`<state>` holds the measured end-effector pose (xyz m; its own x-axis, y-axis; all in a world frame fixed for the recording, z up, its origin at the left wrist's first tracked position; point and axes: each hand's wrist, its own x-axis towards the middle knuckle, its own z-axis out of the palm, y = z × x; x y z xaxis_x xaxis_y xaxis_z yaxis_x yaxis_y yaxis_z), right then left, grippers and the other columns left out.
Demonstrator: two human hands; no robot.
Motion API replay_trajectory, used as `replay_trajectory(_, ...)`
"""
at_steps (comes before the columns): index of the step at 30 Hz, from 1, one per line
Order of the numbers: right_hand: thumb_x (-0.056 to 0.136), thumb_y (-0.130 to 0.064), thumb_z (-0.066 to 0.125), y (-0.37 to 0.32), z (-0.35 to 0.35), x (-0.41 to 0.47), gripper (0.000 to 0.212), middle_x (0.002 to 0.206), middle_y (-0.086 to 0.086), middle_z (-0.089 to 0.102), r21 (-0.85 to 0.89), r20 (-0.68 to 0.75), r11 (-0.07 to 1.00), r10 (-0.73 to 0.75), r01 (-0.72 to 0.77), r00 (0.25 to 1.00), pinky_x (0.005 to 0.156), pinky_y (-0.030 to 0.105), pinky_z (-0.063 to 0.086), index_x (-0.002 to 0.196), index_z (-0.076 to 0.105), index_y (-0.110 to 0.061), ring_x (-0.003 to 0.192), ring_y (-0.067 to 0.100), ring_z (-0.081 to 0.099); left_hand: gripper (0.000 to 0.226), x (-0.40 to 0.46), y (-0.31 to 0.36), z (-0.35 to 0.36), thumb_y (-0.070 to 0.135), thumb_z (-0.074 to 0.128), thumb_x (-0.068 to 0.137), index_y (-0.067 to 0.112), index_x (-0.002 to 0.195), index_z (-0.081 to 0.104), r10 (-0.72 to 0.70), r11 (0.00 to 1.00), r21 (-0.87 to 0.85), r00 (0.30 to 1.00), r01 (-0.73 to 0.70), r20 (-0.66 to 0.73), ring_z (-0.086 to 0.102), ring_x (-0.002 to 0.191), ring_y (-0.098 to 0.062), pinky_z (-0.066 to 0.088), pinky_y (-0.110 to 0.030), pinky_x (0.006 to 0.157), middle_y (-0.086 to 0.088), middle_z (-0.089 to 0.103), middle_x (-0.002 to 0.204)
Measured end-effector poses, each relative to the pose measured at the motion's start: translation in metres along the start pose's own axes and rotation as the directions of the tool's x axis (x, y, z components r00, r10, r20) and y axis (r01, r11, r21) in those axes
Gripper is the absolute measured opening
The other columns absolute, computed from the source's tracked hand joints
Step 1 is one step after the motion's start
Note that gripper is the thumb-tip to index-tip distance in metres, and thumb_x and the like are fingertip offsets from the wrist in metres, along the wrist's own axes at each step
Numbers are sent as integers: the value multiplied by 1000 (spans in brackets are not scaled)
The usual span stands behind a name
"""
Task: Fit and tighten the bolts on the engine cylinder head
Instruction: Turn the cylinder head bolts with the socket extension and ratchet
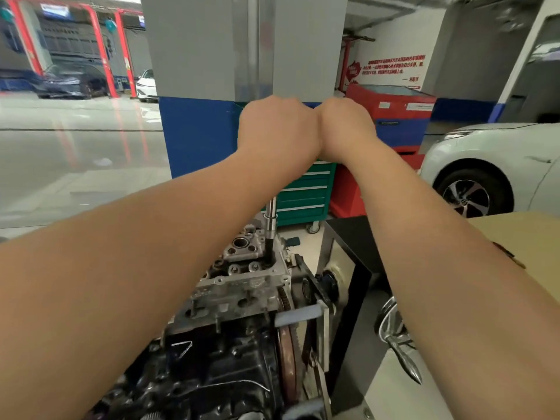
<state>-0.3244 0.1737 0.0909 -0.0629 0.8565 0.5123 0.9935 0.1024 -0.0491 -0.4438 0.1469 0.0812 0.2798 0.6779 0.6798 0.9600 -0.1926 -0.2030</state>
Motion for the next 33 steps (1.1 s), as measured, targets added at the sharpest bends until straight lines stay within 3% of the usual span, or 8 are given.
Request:
replay_trajectory(6,83,-44,58,7,-32,-106,34,56,-2,35,-300,-362,935,73,-191,929,49,28,15,64,38,-23,46,19,25,55,-9,-19,4,39,25,107,17,65,51,399,770,-382,853,-510,-336,43,49,-25,31,-36,54,-1,47,53)
replay_trajectory(9,85,-42,62,4,-28,-101,37,57,-2,36,-246,-383,945,110,-215,917,49,30,15,67,37,-21,48,18,26,56,-18,-14,-3,40,27,110,18,65,51,292,850,-362,914,-384,-283,47,52,-29,40,-42,57,-3,48,55)
replay_trajectory(12,86,-36,58,13,-17,-57,22,71,0,56,-122,-286,987,62,-100,956,57,33,29,73,55,-19,61,24,46,51,-21,0,-4,32,35,110,20,61,37,92,989,-95,974,-114,-205,34,47,-26,28,-33,49,-1,36,54)
replay_trajectory(18,86,-12,53,-3,4,-8,29,67,-5,45,-9,-66,998,-62,61,996,77,36,29,62,45,-25,93,36,62,32,-6,2,-1,6,45,94,17,64,41,12,996,90,1000,-11,-11,33,52,-21,27,-31,51,-2,40,63)
replay_trajectory(23,95,-42,57,10,-20,-68,19,71,-2,49,-201,-243,970,84,-135,966,76,39,34,91,64,-26,73,28,55,51,-2,-15,2,37,31,109,25,59,34,300,903,-257,934,-343,-193,35,51,-24,16,-35,51,5,32,52)
replay_trajectory(26,96,-32,59,7,-26,-106,16,73,4,48,-220,-238,974,3,-57,971,75,41,50,95,63,-16,76,33,62,50,-12,-20,-2,36,28,108,19,65,47,407,783,-374,864,-497,-296,40,50,-22,27,-37,55,3,42,54)
replay_trajectory(30,88,-35,60,0,-21,-81,18,62,3,41,-217,-334,965,68,-147,940,57,36,33,78,56,-21,62,29,46,51,-18,-12,-7,39,30,111,19,69,49,179,935,-275,967,-225,-183,51,61,-32,32,-39,59,-3,43,57)
replay_trajectory(33,87,-18,58,-2,-10,-33,23,67,8,51,-83,-192,996,-57,42,980,67,37,34,67,50,-25,76,38,58,38,-20,3,-12,20,41,105,20,67,36,61,998,22,991,-59,-117,35,51,-29,24,-34,49,-1,32,60)
